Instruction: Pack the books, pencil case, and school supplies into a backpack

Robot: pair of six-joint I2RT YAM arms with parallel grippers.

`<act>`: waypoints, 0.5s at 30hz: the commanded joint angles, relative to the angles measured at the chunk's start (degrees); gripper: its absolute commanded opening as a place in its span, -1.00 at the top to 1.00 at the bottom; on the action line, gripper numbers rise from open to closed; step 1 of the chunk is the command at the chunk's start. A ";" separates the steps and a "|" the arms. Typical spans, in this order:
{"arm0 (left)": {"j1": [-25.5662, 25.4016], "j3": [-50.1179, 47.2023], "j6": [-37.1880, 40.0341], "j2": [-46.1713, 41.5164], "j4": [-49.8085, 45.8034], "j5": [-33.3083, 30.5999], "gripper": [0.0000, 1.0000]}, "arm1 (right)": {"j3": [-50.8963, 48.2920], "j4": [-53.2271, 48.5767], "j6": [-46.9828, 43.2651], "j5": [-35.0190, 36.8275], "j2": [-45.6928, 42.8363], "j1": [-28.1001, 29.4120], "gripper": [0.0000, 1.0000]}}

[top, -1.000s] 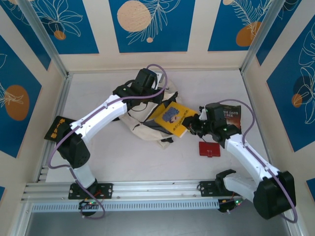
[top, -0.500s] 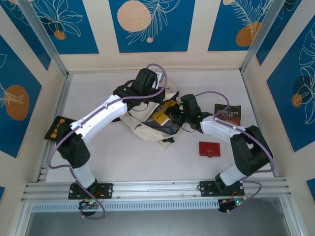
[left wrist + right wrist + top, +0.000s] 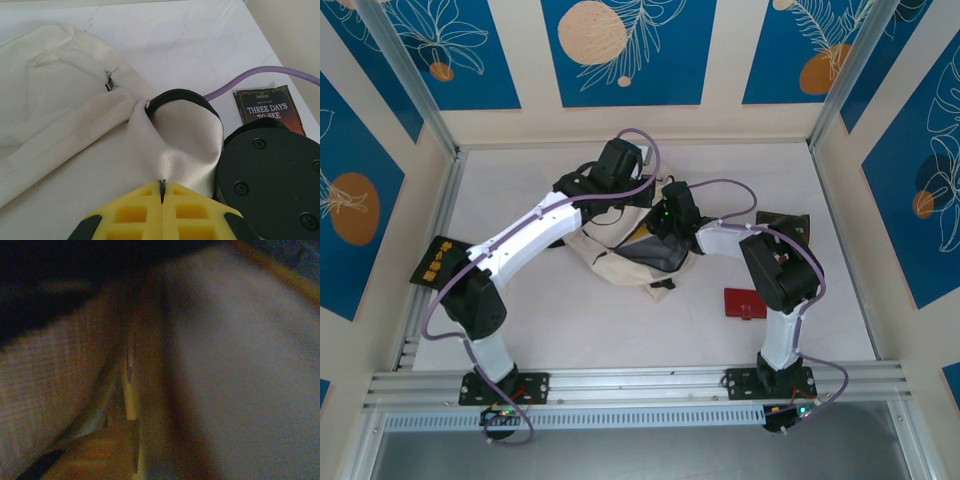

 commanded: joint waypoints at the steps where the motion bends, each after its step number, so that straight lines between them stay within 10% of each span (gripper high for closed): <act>1: -0.05 2.32 -0.66 0.25 2.00 0.00 1.00 | 0.53 0.03 0.13 -0.50 -0.82 0.59 0.00; 7: 0.58 1.97 -0.63 0.33 1.74 0.30 1.00 | -7.38 -5.20 -1.33 -0.77 -9.28 0.16 -0.43; 15: 1.28 -0.30 -0.73 0.25 1.94 0.70 1.00 | -16.41 -16.86 -8.40 0.50 -23.23 -0.94 -0.48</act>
